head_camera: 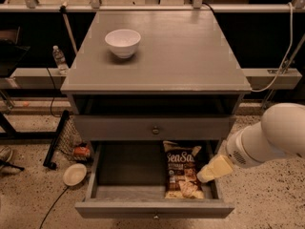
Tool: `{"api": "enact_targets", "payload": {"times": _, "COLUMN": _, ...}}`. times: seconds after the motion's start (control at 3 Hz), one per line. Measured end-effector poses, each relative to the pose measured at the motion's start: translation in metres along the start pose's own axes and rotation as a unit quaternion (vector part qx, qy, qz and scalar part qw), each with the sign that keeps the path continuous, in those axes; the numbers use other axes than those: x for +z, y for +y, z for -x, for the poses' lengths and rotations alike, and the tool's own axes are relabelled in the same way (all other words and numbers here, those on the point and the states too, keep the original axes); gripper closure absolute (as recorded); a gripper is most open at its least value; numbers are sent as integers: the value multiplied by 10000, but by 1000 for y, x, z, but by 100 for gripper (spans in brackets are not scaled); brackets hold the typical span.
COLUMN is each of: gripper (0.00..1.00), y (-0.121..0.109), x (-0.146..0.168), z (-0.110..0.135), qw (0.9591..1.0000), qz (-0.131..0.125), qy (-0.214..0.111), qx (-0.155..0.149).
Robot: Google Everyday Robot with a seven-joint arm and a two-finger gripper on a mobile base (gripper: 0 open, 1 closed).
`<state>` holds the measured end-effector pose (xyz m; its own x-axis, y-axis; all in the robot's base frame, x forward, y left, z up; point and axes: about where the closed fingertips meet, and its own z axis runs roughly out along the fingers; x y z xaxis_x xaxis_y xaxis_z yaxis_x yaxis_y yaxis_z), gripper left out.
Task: Pick brown chip bag from middle drawer and place on counter
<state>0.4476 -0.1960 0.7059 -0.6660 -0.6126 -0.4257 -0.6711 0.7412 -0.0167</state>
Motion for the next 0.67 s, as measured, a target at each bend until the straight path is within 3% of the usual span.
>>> {"api": "enact_targets", "payload": {"times": 0.33, "gripper": 0, "y": 0, "x": 0, "z": 0, "qw": 10000, "qz": 0, "qy": 0, "qx": 0}}
{"api": "enact_targets", "payload": {"times": 0.67, "gripper": 0, "y": 0, "x": 30, "z": -7, "qw": 9996, "qz": 126, "qy": -48, "qx": 234}}
